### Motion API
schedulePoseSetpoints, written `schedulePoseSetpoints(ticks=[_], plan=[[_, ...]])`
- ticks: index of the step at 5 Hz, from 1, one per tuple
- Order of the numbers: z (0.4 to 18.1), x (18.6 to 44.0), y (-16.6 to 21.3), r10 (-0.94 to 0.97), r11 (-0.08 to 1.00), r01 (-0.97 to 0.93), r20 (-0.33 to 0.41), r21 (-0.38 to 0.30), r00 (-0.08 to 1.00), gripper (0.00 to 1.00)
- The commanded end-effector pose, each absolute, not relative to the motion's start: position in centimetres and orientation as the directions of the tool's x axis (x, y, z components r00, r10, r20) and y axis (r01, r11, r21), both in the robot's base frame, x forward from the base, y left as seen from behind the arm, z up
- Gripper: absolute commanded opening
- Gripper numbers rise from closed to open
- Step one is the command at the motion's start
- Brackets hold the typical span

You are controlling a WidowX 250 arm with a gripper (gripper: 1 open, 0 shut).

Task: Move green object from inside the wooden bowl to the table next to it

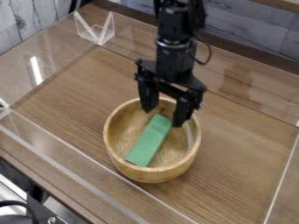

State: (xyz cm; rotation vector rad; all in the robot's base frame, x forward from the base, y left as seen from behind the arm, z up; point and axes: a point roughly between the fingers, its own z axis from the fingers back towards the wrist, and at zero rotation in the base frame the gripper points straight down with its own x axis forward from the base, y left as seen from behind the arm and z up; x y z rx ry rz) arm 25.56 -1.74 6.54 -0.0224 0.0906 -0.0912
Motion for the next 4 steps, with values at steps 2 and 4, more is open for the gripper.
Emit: schedulePoseSetpoints(ticks=[2, 4], plan=[[5.5, 23.4, -0.6, -0.104, 0.995, 0.104, 0.01, 0.001, 0.995, 1.0], [5.8, 25.3, 0.8, -0.101, 0.995, 0.101, 0.074, 0.007, 0.992, 1.0]])
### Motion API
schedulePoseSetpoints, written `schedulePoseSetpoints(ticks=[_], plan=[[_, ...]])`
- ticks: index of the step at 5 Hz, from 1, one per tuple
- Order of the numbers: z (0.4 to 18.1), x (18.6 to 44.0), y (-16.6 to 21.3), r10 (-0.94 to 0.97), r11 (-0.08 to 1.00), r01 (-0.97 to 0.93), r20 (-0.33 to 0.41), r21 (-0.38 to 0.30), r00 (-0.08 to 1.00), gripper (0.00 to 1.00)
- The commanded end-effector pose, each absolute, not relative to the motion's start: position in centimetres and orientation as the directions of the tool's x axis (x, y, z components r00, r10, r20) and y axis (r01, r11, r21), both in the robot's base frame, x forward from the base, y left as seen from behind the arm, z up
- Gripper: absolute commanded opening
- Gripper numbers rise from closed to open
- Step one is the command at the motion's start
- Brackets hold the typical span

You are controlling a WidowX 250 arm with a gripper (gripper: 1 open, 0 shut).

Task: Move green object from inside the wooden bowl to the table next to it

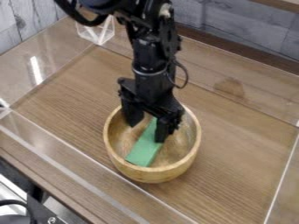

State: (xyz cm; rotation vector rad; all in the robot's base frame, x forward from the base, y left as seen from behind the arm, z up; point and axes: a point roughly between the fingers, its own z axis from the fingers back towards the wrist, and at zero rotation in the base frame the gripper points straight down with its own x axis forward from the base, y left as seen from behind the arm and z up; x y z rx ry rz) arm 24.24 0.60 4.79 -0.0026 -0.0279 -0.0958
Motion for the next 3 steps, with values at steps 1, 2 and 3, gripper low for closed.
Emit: schedulePoseSetpoints(ticks=[1, 2, 3], plan=[[5.41, 25.18, -0.13, -0.054, 0.999, 0.053, 0.082, 0.006, 0.995, 1.0], [4.83, 24.98, -1.04, -0.016, 1.0, 0.015, 0.083, 0.005, 0.996, 1.0], [4.54, 25.03, -1.13, 0.047, 0.999, -0.048, 0.082, 0.009, 0.995, 1.0]])
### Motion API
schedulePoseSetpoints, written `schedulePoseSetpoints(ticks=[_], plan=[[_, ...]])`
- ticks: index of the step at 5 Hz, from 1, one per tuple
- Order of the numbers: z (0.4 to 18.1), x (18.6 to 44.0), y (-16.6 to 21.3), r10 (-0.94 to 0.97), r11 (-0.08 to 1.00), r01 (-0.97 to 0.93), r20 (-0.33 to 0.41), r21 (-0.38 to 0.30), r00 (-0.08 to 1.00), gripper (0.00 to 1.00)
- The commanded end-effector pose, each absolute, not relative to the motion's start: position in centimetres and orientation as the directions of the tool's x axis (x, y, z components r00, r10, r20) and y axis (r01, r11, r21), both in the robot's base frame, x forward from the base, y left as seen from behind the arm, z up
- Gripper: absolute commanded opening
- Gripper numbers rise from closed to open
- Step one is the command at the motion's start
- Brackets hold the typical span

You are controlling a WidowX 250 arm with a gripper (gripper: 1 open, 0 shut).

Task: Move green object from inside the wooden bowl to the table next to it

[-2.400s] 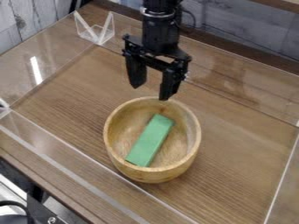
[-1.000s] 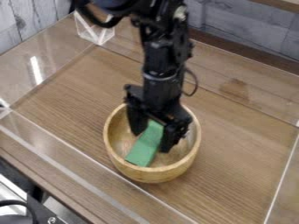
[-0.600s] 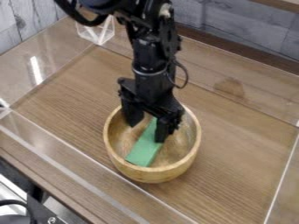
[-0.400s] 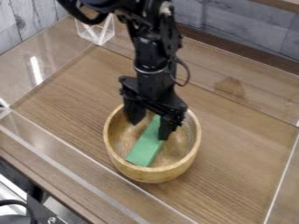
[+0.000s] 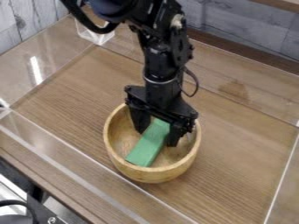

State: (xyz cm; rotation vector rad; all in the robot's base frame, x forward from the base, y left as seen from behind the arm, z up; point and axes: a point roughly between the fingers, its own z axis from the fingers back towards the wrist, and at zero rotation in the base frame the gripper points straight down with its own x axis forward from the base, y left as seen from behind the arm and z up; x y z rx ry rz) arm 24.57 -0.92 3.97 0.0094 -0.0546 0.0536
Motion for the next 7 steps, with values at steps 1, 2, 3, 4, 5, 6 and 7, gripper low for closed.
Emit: schedulePoseSetpoints(ticks=[1, 2, 3, 4, 5, 6, 7], plan=[[4.3, 25.1, -1.0, 0.106, 0.994, -0.108, 0.081, 0.01, 0.991, 1.0], [4.2, 25.9, -0.9, 0.113, 0.993, -0.114, 0.083, 0.008, 0.99, 1.0], [4.5, 26.7, -0.9, 0.119, 0.993, -0.119, 0.093, -0.002, 0.989, 1.0], [3.8, 26.7, -0.9, 0.056, 0.998, -0.056, 0.095, -0.006, 0.994, 1.0], [3.1, 26.4, -1.0, 0.04, 0.999, -0.039, 0.094, -0.009, 0.995, 0.0], [2.9, 26.4, -0.1, 0.079, 0.997, -0.077, 0.096, -0.016, 0.992, 0.0], [3.1, 26.4, 0.8, 0.119, 0.993, -0.117, 0.1, -0.026, 0.988, 0.0]])
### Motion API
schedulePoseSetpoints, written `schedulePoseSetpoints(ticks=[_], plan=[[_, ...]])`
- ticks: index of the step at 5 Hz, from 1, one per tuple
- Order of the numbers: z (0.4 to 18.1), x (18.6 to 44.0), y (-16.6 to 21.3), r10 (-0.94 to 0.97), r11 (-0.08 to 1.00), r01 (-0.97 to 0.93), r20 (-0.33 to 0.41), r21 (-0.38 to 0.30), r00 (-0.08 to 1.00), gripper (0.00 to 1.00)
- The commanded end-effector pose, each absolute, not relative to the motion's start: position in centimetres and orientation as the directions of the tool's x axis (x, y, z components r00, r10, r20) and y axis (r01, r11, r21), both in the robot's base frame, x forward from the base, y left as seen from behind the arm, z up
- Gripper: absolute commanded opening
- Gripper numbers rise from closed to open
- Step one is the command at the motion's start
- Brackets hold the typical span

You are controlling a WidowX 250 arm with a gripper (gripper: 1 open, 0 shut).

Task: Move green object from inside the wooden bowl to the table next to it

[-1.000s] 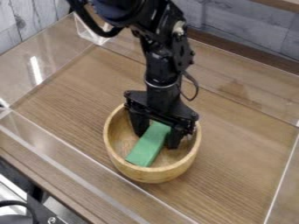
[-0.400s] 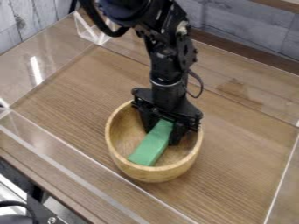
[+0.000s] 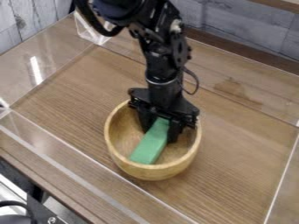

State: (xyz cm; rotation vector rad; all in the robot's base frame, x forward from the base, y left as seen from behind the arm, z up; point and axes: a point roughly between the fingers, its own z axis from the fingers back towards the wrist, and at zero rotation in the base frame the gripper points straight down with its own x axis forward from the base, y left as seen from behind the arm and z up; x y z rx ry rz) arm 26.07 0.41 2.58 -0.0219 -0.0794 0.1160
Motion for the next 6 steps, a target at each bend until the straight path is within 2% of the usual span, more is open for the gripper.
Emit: schedulePoseSetpoints(ticks=[1, 2, 4, 6], plan=[[4.1, 26.3, 2.0, 0.151, 0.988, -0.148, 0.104, -0.037, 0.983, 0.0], [4.5, 26.1, 3.1, 0.18, 0.983, -0.176, 0.1, -0.044, 0.979, 0.0], [5.2, 25.5, 1.5, 0.236, 0.971, -0.232, 0.091, -0.052, 0.967, 0.0], [5.8, 24.5, 2.4, 0.203, 0.978, -0.198, 0.081, -0.058, 0.976, 0.0]])
